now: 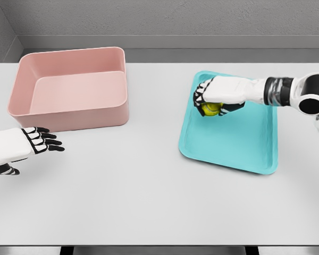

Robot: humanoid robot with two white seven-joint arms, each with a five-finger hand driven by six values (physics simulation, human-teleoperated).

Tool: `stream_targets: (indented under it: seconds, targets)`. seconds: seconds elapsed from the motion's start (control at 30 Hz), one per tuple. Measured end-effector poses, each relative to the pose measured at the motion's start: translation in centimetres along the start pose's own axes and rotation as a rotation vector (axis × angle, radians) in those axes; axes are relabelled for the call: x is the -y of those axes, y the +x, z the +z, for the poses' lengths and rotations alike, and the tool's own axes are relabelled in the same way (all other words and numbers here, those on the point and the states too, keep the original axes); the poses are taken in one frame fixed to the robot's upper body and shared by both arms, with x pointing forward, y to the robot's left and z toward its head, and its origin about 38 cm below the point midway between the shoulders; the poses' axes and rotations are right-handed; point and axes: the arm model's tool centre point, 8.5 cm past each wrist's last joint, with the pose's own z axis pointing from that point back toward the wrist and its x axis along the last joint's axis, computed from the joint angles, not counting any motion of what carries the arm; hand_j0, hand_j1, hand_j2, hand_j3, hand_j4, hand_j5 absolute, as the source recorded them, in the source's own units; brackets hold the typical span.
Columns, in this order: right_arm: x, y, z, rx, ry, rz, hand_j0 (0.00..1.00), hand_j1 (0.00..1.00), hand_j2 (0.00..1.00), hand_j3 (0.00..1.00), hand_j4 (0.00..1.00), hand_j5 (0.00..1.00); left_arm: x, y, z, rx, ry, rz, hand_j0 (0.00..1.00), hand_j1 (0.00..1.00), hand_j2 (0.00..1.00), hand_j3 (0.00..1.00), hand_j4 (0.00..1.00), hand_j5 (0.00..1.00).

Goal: Put the tennis from the blue tray into the pink basket with both arms

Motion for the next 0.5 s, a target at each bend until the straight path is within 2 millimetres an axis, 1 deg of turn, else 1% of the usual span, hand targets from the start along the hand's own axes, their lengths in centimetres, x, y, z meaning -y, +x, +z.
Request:
stream_targets:
  seconds: [0.07,0.2,0.3,0.33,0.37,0.5]
  targets:
    - [0.7,1.3,-0.1,0.032,-0.003,0.039,0.35,0.35,0.35,0.35,0.35,0.35,0.0,0.0,0.0,0.0,0.0,-0.001,1.0,1.0,1.0,1.0,1.0,1.0]
    - [1.5,4.4,-1.2,0.114,-0.002,0.111,0.35,0.35,0.35,0.35,0.35,0.35,0.0,0.0,0.0,0.0,-0.001,-0.001,1.0,1.0,1.0,1.0,1.0,1.0]
    - [1.6,6.4,-2.4,0.172,0.0,0.137,0.34,0.34,0.34,0.34,0.34,0.34,0.0,0.0,0.0,-0.001,-0.002,-0.002,1.0,1.0,1.0,1.0,1.0,1.0]
    - [1.6,7.0,-3.0,0.191,0.003,0.141,0.29,0.29,0.29,0.29,0.29,0.29,0.0,0.0,0.0,-0.001,-0.002,-0.002,1.0,1.0,1.0,1.0,1.0,1.0]
    - [1.6,7.6,-3.6,0.212,0.005,0.144,0.28,0.28,0.28,0.28,0.28,0.28,0.0,0.0,0.0,-0.002,-0.002,-0.001,1.0,1.0,1.0,1.0,1.0,1.0]
    - [2.0,9.4,-5.4,0.269,0.001,0.16,0.28,0.28,0.28,0.28,0.28,0.28,0.1,-0.1,0.1,-0.005,-0.003,0.0,1.0,1.0,1.0,1.0,1.0,1.0]
